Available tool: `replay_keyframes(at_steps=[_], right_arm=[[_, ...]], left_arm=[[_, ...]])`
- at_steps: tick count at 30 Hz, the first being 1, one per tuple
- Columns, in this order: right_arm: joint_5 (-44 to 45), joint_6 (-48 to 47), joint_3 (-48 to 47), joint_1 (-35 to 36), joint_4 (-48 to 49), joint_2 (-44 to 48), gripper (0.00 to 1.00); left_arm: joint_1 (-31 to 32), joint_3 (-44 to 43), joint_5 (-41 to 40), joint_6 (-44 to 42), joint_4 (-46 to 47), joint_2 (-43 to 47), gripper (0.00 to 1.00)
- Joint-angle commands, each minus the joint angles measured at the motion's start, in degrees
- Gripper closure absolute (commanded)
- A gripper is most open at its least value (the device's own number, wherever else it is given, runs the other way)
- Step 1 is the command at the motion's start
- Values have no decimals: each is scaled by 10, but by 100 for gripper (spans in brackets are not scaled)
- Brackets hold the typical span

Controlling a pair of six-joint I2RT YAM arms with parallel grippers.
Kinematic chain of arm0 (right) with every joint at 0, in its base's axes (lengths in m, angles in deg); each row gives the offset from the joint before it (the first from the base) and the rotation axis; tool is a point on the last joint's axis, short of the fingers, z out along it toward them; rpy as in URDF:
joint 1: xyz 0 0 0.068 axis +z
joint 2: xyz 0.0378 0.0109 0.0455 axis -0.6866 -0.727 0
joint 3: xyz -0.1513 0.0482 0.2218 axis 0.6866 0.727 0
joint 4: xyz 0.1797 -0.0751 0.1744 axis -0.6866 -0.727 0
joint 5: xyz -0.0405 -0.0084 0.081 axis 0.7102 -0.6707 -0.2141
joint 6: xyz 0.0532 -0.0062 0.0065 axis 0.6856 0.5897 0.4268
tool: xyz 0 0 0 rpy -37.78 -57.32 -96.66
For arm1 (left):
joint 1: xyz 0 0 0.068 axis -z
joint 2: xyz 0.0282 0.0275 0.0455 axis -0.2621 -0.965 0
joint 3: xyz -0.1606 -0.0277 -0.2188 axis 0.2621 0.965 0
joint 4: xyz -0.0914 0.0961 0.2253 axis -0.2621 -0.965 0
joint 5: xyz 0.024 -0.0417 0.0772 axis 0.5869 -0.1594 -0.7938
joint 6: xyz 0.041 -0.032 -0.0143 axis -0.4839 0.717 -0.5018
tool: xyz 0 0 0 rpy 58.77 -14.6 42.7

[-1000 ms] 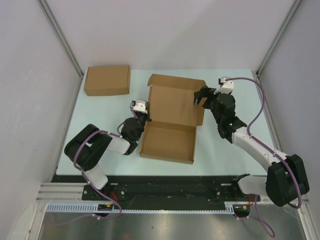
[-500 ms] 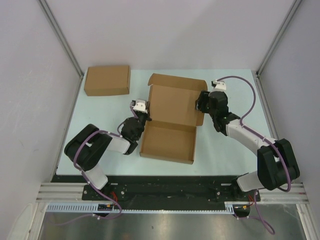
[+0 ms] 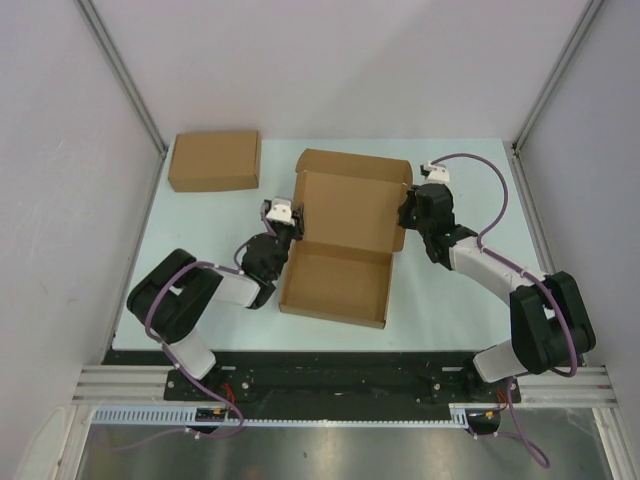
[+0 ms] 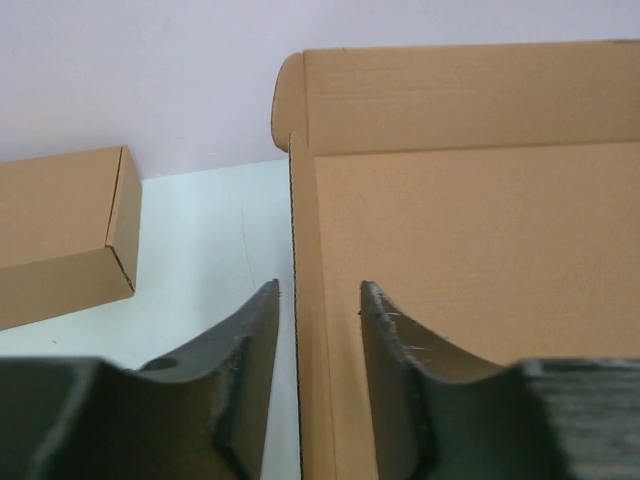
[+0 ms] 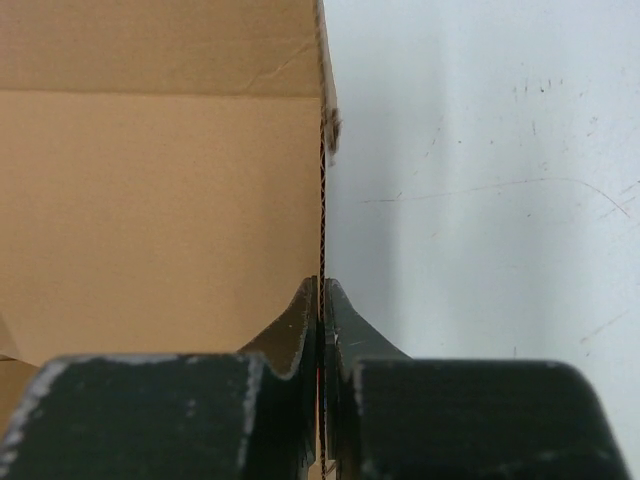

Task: Fold the paper box

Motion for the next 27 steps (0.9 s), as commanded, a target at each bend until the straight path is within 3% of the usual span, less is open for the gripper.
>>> replay_keyframes(at_steps=[1,3,5,6,7,9,12,14,15,18,27], right_arm=[[9,-6,-23,-2,10,12,100],[8,-9,-23,-2,13,14,100],[7,-12,-23,-2,16,17,100],[6,-14,-23,-2,17,17,100],[6,-15,-23,-2,17,18,100],[4,-15,-23,-1,19,16,100],[-2,-17,-24,-2,23,14,100],[-2,-18,-23,-2,24,16,100],[-3,-19,-25,-1,23,15,100],[-6,-21,-27,-1,19,14,100],[-16,-20,-32,-2,14,6,100]], left_arm=[[-1,-11,-32,-22,230,46,51],[-18,2,-42,4,209,66,37],[-65,11,13,80,167,108,32],[-87,9,48,114,98,142,28],[-126,1,86,169,58,155,26],[-153,-37,159,197,-55,182,27],[-188,-88,265,223,-136,184,30],[-214,-121,374,246,-182,175,24],[-221,-162,406,248,-252,163,22],[-229,-198,504,210,-333,146,13],[-227,-252,509,126,-480,101,12]])
